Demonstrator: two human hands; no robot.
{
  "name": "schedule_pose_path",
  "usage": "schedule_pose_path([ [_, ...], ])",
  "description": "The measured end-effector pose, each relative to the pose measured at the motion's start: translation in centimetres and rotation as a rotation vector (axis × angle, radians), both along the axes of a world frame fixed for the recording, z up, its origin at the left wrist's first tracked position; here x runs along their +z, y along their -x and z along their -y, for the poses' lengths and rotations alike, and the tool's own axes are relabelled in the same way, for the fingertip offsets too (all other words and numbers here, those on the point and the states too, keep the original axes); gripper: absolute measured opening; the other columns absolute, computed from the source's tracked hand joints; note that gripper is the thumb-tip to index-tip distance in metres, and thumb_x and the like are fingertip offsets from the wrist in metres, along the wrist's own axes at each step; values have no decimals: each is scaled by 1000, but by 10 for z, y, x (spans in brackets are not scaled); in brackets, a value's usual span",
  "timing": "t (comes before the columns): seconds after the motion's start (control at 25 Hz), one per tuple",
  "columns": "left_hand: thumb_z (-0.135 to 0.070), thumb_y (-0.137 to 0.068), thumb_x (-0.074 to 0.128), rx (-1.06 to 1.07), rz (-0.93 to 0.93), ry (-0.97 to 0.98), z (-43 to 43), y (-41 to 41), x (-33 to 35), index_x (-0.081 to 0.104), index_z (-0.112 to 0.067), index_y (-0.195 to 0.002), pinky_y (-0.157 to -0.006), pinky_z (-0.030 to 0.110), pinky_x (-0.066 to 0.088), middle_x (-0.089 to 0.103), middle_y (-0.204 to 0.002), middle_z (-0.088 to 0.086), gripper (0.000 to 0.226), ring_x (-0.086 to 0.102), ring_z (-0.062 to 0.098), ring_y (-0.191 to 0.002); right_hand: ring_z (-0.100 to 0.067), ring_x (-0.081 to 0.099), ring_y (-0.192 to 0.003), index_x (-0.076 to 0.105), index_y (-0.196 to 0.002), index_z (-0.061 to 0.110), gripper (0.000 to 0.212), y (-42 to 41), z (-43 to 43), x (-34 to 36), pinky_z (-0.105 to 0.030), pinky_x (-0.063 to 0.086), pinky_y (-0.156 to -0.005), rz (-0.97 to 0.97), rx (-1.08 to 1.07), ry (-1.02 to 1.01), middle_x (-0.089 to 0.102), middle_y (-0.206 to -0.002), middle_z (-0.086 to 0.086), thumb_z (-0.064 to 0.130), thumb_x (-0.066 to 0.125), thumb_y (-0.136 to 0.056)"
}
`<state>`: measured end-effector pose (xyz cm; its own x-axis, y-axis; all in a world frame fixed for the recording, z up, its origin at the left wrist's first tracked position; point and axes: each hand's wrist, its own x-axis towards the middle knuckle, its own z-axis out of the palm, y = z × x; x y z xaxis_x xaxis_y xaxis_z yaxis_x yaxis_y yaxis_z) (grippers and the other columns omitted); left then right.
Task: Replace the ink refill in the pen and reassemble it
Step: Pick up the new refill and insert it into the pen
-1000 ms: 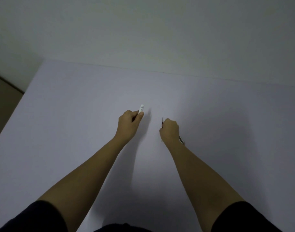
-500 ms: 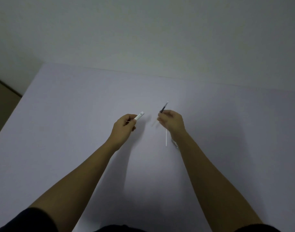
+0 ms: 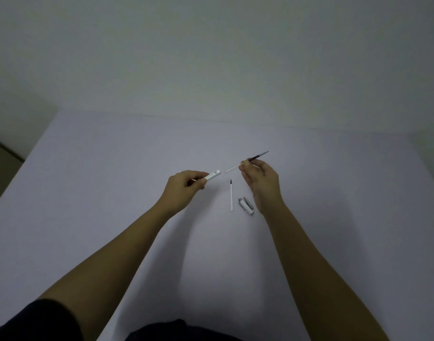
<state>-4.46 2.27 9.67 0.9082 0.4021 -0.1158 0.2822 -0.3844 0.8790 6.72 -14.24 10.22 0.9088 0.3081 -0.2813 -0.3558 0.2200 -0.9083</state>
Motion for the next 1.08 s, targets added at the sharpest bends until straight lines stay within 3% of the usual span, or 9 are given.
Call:
schedule_pose_path([
  [0.2, -19, -90, 57, -37, 41, -13, 4, 5, 13, 69, -21, -107, -54, 0, 37, 64, -82, -9, 20, 54, -13, -65, -10, 67, -82, 60, -92, 11, 5, 10, 1, 13, -11, 54, -71, 21, 3, -12, 68, -85, -4, 10, 62, -87],
  [0.48, -20, -90, 57, -82, 92, -80, 4, 10, 25, 68, -24, -108, -62, 10, 39, 63, -87, -3, 21, 54, 6, -76, -14, 67, -89, 64, -90, 16, 4, 17, 2, 22, -19, 54, -79, 106, 132, 58, 70, -85, 0, 15, 64, -86],
  [0.64, -19, -90, 57, -44, 113, -77, 4, 11, 28, 69, -24, -107, -61, 3, 39, 62, -84, -7, 21, 55, 6, -77, -9, 69, -84, 69, -89, 20, 20, 21, -1, 29, -14, 53, -71, 79, 203, 118, 70, -89, 5, 35, 55, -91],
  [0.88, -18, -91, 56, -38, 132, -47, 7, 10, 31, 69, -24, -107, -62, 2, 39, 64, -86, -2, 21, 56, 7, -78, -6, 67, -77, 62, -89, 14, 8, 19, 1, 31, -14, 54, -68, 111, 82, 80, 67, -81, 1, 21, 60, -90],
  [1.08, -21, -91, 57, -37, 123, -38, 12, 6, 29, 68, -25, -107, -61, 4, 40, 65, -87, -2, 21, 56, 10, -79, -5, 66, -86, 66, -93, 22, 17, 17, 3, 21, -15, 54, -72, 88, 256, 164, 68, -91, 5, 37, 60, -87],
])
